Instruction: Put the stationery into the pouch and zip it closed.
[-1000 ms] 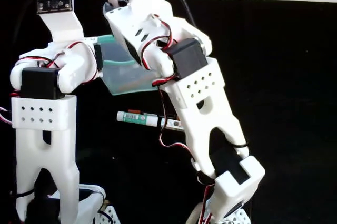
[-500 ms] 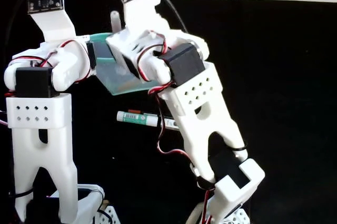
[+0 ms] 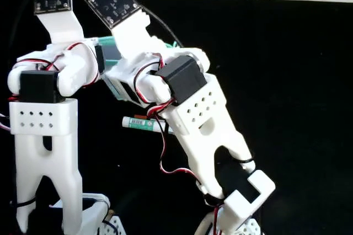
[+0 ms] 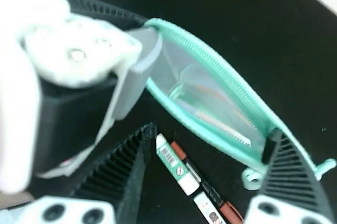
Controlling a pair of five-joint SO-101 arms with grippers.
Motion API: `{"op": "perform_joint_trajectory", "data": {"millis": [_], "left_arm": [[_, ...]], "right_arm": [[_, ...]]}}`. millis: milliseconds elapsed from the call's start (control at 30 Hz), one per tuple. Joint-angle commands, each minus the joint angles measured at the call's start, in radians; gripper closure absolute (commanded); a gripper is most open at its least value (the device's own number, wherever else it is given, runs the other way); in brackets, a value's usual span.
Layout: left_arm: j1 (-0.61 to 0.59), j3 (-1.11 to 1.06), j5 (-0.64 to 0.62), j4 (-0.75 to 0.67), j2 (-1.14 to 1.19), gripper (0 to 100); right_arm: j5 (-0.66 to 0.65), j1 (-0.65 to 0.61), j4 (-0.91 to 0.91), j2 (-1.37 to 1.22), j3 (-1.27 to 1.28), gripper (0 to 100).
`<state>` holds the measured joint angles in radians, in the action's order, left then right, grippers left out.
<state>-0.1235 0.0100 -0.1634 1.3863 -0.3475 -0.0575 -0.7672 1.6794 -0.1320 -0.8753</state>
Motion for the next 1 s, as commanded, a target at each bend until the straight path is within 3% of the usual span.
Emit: {"op": "perform_joint_trajectory", "data": {"millis": [0,633,967], "left_arm": [[-0.013,-0.019,0.005,-0.003,0.010,99],[-0.010,-0.019,0.005,-0.003,0.010,99],[-0.007,-0.048,0.005,-0.017,0.010,99]], "right_arm": [[-0.006,0.004,0.036,0.045,-0.024,65.6],[-0.006,0.007,0.084,0.390,-0.001,65.6],[-0.006,0.007,0.082,0.661,0.558,65.6]]}}
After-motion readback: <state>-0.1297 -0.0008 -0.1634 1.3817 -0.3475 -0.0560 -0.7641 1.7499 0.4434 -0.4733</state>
